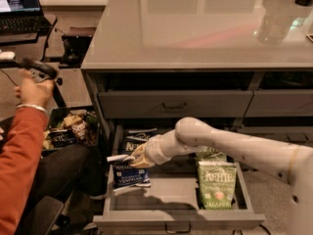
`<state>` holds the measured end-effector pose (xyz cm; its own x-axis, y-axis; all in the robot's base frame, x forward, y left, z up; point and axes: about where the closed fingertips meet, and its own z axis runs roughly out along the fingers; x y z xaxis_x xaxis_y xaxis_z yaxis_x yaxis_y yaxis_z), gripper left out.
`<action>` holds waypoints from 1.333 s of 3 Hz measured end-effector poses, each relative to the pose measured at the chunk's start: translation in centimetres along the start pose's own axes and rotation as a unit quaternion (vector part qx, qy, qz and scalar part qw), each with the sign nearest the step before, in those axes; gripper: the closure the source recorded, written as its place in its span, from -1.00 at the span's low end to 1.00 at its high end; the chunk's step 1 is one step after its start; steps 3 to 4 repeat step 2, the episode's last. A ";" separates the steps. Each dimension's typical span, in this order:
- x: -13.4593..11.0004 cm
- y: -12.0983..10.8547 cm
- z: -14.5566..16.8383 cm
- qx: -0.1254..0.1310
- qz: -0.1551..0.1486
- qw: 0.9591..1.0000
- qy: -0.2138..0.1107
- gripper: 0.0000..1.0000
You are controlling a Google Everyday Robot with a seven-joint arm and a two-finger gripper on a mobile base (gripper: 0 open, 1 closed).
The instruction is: Pick blue chip bag from middle drawer and place on counter
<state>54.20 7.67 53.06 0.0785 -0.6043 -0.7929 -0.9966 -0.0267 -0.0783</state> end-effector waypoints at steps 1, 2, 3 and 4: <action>-2.1 -0.8 -6.6 0.011 -0.022 0.999 -0.049 1.00; -1.9 -0.3 -6.8 0.004 -0.022 0.998 -0.050 1.00; -1.9 -0.3 -6.8 0.004 -0.022 0.998 -0.050 1.00; -1.9 -0.3 -6.8 0.004 -0.022 0.998 -0.050 1.00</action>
Offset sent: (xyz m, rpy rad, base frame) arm 0.0038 -0.0353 0.0513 0.0878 -0.0416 0.0151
